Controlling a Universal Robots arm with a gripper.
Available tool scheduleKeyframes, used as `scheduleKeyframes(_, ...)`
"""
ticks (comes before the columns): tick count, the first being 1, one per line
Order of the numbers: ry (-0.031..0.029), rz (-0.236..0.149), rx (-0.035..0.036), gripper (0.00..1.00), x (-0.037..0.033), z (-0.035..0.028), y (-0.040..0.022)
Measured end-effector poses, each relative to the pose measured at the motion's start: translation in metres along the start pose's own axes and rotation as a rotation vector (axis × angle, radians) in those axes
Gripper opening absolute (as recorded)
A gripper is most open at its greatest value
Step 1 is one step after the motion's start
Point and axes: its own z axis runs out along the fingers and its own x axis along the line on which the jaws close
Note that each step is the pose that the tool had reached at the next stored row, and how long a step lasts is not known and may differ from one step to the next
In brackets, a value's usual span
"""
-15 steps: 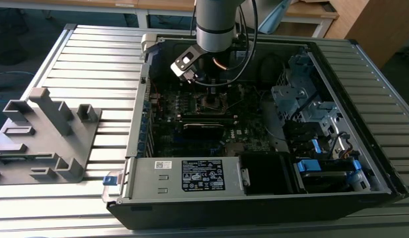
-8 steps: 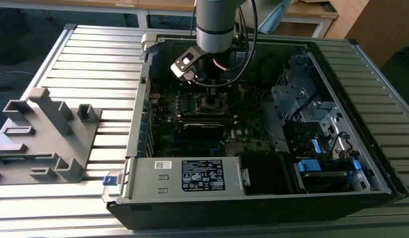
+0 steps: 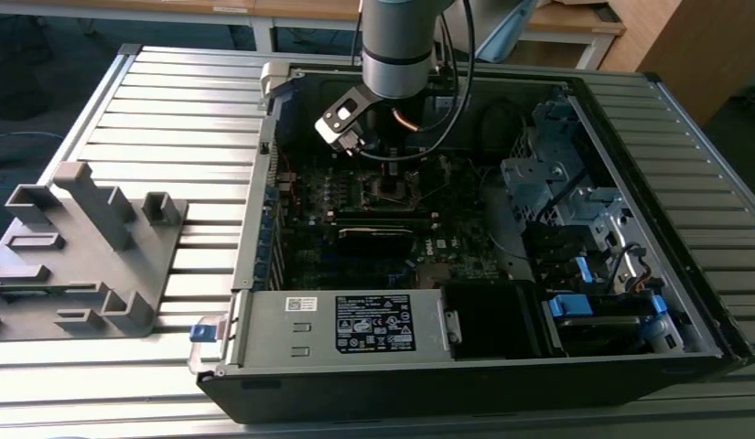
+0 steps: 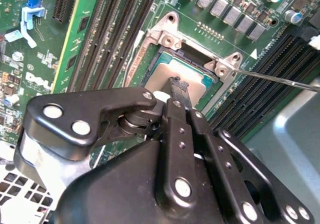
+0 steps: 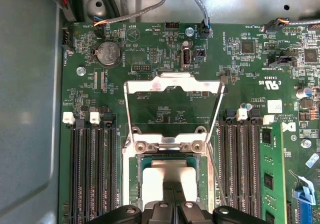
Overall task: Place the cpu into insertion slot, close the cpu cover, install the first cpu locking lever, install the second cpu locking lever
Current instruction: 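Place the cpu into insertion slot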
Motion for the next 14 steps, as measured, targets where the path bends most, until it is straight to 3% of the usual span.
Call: scheduleKeyframes(14,0.0006,0.0,-0.0003,0.1,0.0002,0.0019,0.0)
